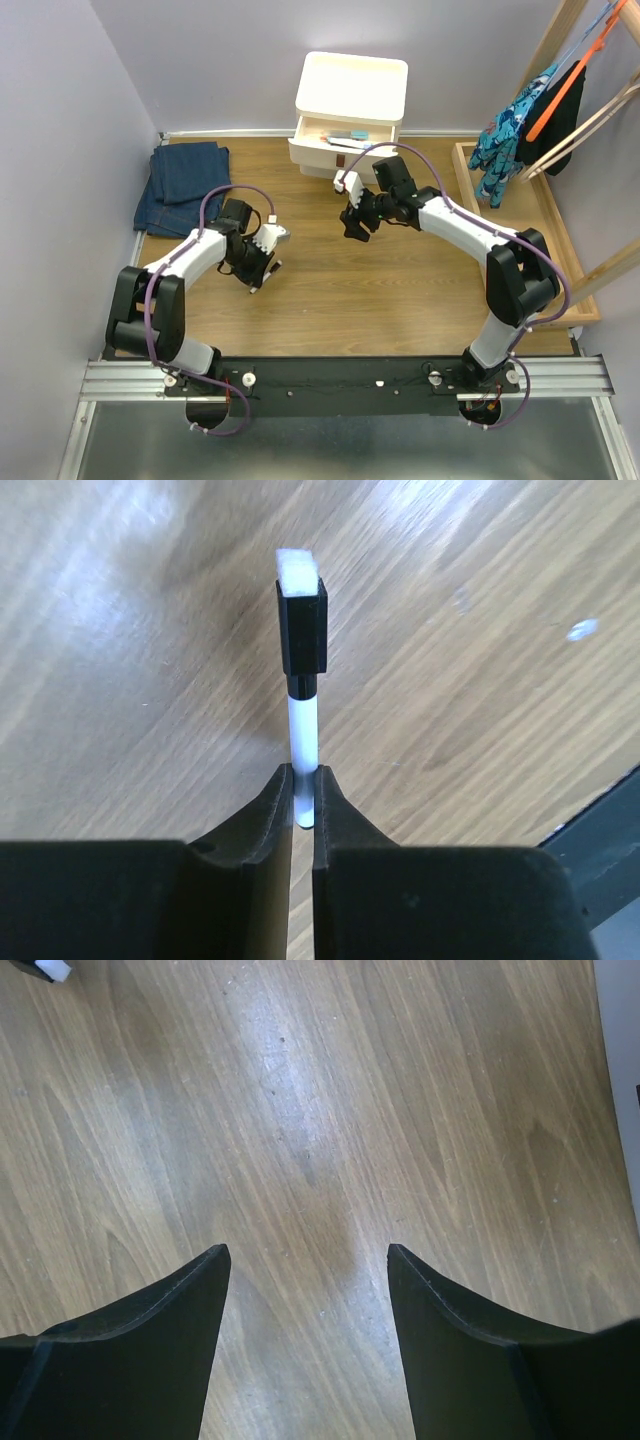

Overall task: Sort the stationery into containers
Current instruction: Pick up the pen from the center of the board.

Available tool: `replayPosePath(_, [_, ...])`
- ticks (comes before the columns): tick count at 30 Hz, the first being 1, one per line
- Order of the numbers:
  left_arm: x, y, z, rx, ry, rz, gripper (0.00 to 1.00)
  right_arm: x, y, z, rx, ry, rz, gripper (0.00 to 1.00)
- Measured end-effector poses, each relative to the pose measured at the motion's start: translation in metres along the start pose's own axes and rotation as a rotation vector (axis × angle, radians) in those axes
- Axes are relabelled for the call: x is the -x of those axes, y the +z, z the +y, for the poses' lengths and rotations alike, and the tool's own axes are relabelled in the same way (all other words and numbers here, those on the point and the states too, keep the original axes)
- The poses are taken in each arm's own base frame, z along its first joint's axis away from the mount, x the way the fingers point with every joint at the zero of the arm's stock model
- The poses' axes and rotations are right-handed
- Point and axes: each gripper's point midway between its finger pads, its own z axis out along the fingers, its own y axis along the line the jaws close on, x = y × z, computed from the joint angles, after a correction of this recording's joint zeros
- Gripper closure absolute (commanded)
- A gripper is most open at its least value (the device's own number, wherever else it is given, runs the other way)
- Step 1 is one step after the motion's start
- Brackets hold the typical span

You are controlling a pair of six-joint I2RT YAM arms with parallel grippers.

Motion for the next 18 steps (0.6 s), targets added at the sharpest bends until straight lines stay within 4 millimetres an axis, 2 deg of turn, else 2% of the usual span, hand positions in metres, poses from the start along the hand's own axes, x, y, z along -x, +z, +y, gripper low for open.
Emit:
replayPosePath(5, [0.026,-0.023,-0.005,0.014,0.034,-0.109,0.90,0.006,-0.006,0.000,-0.020,0.051,-0.013,0.27])
replayPosePath(10, [0.061,-0.055,-0.007,0.045,0.073,-0.236,0.90,0.027,-0.022,-0.003,-0.071,0.109,-0.073,0.26])
replayPosePath(15, [0.086,-0.074,-0.009,0.054,0.083,-0.313,0.90,0.043,-0.038,-0.003,-0.118,0.176,-0.133,0.25])
replayPosePath(18, [0.116,-0.097,-0.007,0.074,0.107,-0.383,0.90,0.044,-0.049,-0.002,-0.153,0.220,-0.151,0.25])
